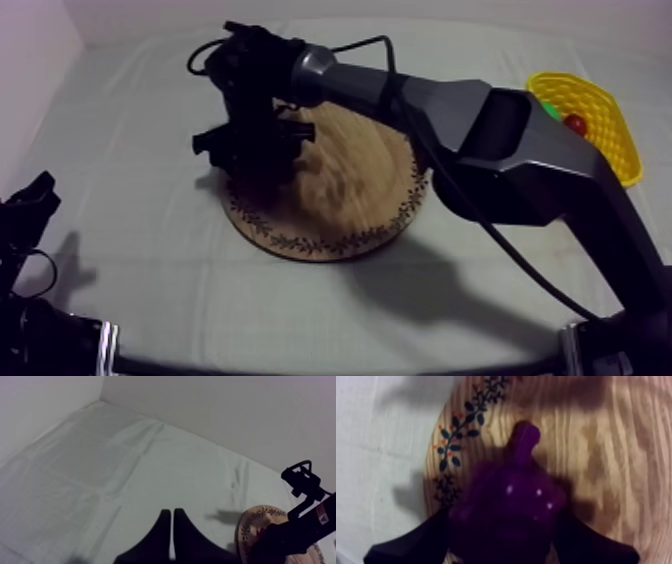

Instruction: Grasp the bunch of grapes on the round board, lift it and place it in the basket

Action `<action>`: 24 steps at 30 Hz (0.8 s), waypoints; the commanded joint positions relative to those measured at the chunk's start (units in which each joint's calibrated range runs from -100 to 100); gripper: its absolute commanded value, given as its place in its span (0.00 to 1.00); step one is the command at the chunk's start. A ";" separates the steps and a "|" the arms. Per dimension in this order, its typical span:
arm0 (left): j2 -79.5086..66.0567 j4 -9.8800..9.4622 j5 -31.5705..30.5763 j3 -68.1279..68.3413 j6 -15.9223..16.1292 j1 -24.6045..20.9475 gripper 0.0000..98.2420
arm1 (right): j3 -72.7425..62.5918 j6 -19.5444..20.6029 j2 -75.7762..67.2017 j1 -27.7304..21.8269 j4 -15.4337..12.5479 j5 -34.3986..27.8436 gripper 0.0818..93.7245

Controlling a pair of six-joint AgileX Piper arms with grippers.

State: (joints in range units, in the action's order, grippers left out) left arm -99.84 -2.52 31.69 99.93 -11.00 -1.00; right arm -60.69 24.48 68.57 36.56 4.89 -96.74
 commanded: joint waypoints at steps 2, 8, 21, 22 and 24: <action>0.02 0.01 0.00 -0.04 -0.01 0.02 0.00 | -0.59 -0.03 0.64 -0.40 -0.40 0.24 0.50; 0.02 0.01 0.00 -0.04 -0.01 0.02 0.00 | 0.72 -0.33 0.28 -0.54 -0.33 0.77 0.41; 0.02 0.01 0.00 -0.04 -0.01 0.02 0.00 | 8.16 -2.09 -12.58 0.10 0.06 1.14 0.39; 0.02 0.01 0.00 -0.04 -0.01 0.02 0.00 | 8.46 -2.46 -14.05 0.06 0.15 1.01 0.39; 0.02 0.01 0.00 -0.04 -0.01 0.02 0.00 | 9.18 -3.33 -17.03 -0.11 0.30 0.76 0.38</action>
State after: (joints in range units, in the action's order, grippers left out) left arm -99.84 -2.52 31.69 99.93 -11.00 -1.00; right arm -51.79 21.67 54.39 36.55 5.00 -95.85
